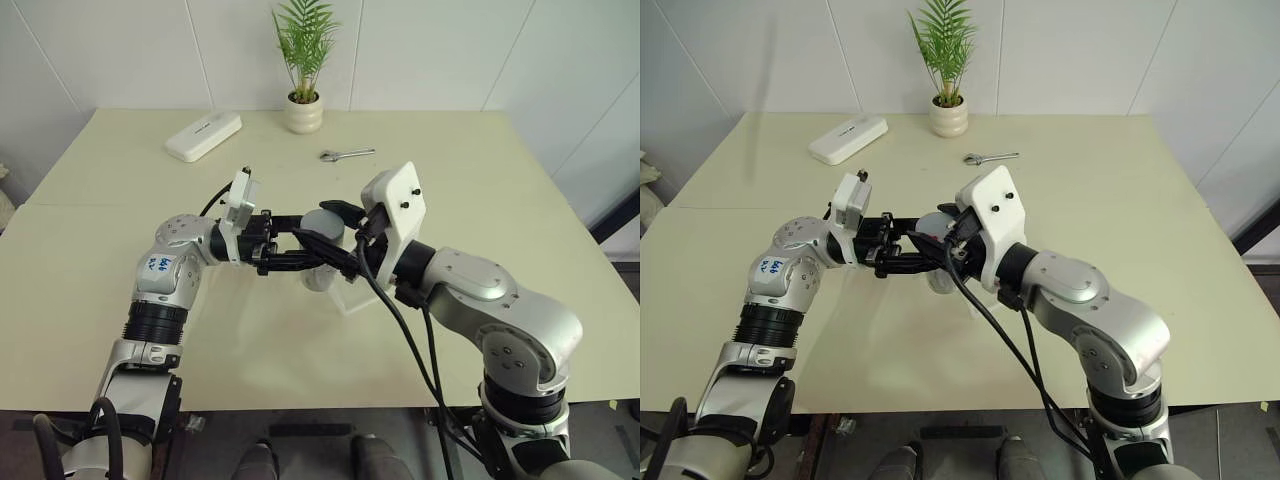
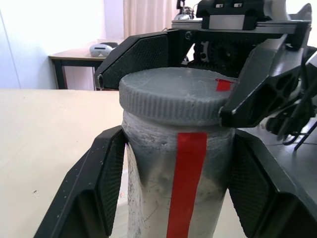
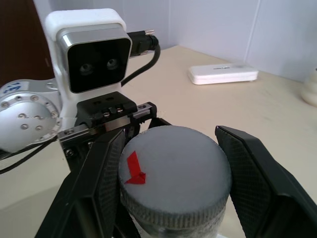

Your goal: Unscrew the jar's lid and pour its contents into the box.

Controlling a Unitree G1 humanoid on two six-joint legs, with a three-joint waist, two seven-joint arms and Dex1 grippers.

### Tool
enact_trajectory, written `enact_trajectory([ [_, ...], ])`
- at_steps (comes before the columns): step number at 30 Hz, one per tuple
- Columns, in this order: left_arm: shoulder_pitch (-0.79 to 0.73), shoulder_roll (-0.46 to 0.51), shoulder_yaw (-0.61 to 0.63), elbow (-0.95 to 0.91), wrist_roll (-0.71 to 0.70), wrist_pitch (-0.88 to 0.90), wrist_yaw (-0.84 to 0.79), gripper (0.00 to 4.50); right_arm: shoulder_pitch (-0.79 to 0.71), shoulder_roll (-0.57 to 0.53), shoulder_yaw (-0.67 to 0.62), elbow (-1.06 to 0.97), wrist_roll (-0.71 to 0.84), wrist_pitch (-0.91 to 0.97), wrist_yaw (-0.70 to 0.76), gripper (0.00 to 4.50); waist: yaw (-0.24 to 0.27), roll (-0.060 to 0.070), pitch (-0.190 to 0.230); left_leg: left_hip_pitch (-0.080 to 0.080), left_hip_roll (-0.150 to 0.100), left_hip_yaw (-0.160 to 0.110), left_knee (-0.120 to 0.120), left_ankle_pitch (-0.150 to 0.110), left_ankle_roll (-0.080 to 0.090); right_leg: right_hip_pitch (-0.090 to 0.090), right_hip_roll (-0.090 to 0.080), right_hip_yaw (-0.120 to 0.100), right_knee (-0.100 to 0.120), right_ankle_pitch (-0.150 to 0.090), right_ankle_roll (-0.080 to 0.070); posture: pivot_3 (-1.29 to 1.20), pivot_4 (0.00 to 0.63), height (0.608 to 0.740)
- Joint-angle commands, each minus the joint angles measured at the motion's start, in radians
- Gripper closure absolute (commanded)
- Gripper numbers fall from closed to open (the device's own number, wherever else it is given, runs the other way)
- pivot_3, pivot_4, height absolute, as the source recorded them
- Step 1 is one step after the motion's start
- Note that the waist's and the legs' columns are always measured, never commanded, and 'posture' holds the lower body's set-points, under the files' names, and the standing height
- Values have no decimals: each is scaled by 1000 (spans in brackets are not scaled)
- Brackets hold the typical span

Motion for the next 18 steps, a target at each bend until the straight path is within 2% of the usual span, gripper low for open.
enact_trajectory([
  [1, 0, 7, 4, -4, 1, 8, 11, 1878, -45, -1, -6, -47, 112, -65, 123, 1928, 0, 0, 0, 0, 0, 0, 0, 0, 0, 0, 0, 0, 0, 0, 0, 0, 150, 740],
  [12, -57, -6, -23, 141, 26, -46, -90, 1878, -115, -127, 26, 46, 155, -152, 452, 1928, 1, 3, 2, 0, 0, 0, 0, 0, 0, 0, 0, -1, 0, 0, 0, 0, 150, 740],
  [18, -80, -2, -50, 183, 28, -71, -144, 1878, -135, -140, 40, 93, 142, -186, 525, 1928, 0, 3, 2, 0, 0, 0, 0, 0, 0, 0, 0, -1, 0, 0, 0, 0, 150, 740],
])
